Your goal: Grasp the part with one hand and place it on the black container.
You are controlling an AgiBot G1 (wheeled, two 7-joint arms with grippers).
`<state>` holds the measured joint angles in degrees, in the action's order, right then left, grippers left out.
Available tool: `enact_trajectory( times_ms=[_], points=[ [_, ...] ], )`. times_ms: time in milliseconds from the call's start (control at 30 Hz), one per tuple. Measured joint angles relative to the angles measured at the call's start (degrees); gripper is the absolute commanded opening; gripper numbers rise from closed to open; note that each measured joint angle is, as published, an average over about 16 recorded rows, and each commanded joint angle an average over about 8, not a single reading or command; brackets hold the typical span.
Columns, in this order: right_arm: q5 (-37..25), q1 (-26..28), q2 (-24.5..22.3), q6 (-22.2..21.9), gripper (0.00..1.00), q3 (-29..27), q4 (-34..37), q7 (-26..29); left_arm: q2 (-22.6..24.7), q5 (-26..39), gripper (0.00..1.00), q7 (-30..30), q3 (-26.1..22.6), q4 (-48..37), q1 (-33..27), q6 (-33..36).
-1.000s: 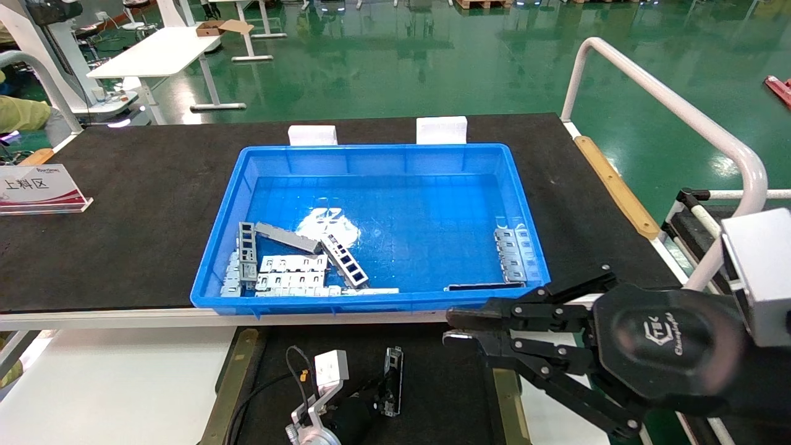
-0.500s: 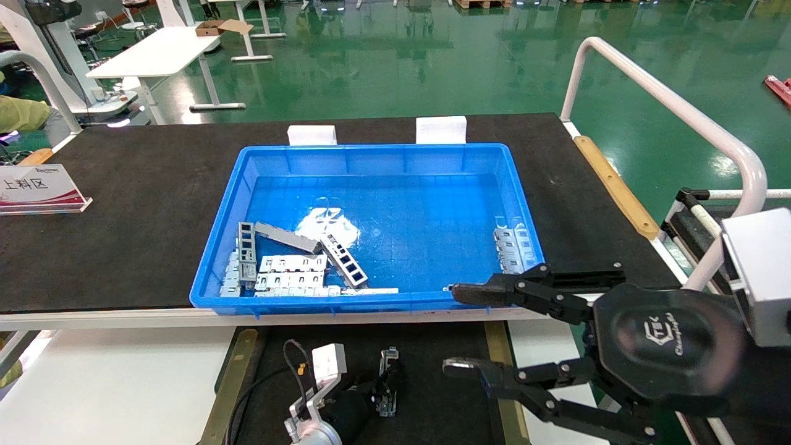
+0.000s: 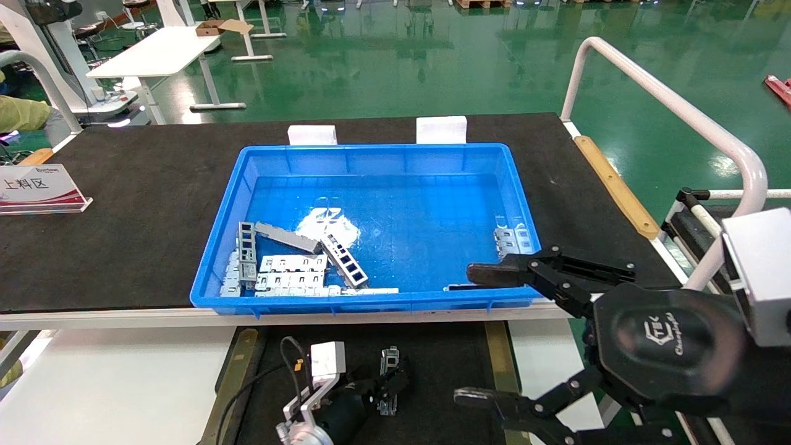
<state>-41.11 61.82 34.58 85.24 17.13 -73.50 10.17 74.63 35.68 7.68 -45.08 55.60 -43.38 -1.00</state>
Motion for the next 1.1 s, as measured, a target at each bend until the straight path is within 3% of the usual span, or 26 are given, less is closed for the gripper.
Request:
enact_trajectory(
  times_ms=[500, 767, 1100],
  points=[
    [0.0, 0.0, 0.0, 0.0, 1.0, 0.0, 0.0, 0.0, -8.2, 1.3, 1.0, -7.7, 11.8, 6.2, 8.3, 24.9],
    [0.0, 0.0, 0.0, 0.0, 1.0, 0.1, 0.0, 0.0, -14.3, 0.6, 1.0, -8.3, 12.9, 7.2, 9.8, 35.5],
    [0.1, 0.0, 0.0, 0.0, 1.0, 0.1, 0.0, 0.0, -22.5, 0.0, 1.0, -6.3, 13.1, 12.3, 11.1, 42.0]
  ],
)
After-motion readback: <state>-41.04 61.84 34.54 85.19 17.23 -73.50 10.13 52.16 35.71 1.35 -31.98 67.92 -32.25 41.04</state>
